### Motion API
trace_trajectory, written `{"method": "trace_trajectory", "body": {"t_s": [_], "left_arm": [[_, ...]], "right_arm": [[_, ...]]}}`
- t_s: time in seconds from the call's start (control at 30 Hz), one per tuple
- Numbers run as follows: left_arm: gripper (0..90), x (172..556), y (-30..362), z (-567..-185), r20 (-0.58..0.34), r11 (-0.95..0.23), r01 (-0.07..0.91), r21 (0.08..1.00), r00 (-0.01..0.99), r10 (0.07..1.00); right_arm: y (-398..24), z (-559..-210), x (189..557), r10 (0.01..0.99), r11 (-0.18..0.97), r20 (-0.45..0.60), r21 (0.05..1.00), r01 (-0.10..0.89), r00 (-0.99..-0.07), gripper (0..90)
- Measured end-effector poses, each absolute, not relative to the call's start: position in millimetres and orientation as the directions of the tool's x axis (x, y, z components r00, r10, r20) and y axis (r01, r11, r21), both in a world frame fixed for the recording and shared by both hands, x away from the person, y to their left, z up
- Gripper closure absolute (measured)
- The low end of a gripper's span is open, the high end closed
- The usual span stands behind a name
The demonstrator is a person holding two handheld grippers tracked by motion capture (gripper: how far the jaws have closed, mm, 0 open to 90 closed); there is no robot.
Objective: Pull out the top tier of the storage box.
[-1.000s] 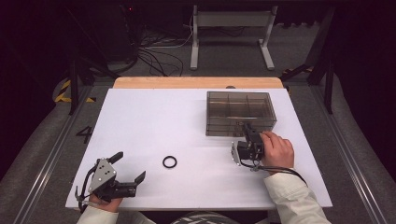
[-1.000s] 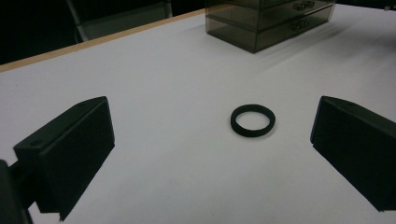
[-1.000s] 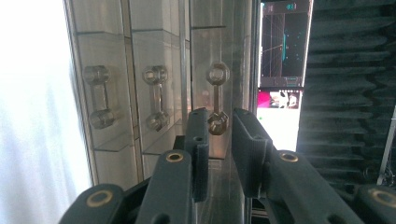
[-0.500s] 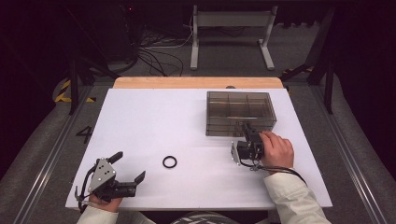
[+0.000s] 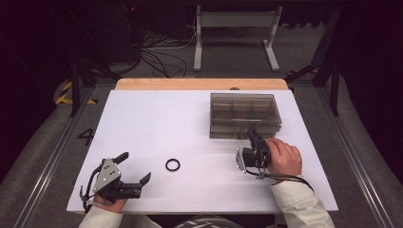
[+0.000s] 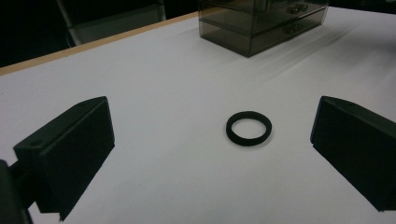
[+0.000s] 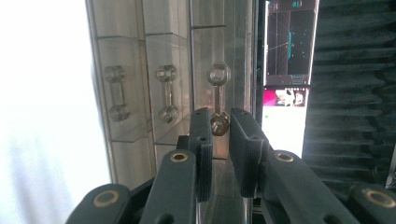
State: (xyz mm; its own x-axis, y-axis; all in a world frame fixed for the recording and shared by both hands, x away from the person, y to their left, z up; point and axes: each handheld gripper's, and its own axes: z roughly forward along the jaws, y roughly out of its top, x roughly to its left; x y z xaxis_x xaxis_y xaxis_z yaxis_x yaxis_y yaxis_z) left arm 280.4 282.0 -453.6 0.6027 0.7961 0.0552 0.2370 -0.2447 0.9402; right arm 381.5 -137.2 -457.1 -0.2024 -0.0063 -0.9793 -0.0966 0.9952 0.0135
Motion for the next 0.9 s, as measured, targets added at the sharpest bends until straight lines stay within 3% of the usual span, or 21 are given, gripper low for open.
{"method": "trace_trajectory", "body": {"t_s": [0.9], "left_arm": [[0.4, 284.9, 279.2, -453.6, 0.047, -0.244, 0.239, 0.94, 0.616, 0.786]], "right_arm": [[-139.1, -454.8, 362.4, 0.02, 0.993, -0.972, 0.047, -0.111, -0.234, 79.0]]}}
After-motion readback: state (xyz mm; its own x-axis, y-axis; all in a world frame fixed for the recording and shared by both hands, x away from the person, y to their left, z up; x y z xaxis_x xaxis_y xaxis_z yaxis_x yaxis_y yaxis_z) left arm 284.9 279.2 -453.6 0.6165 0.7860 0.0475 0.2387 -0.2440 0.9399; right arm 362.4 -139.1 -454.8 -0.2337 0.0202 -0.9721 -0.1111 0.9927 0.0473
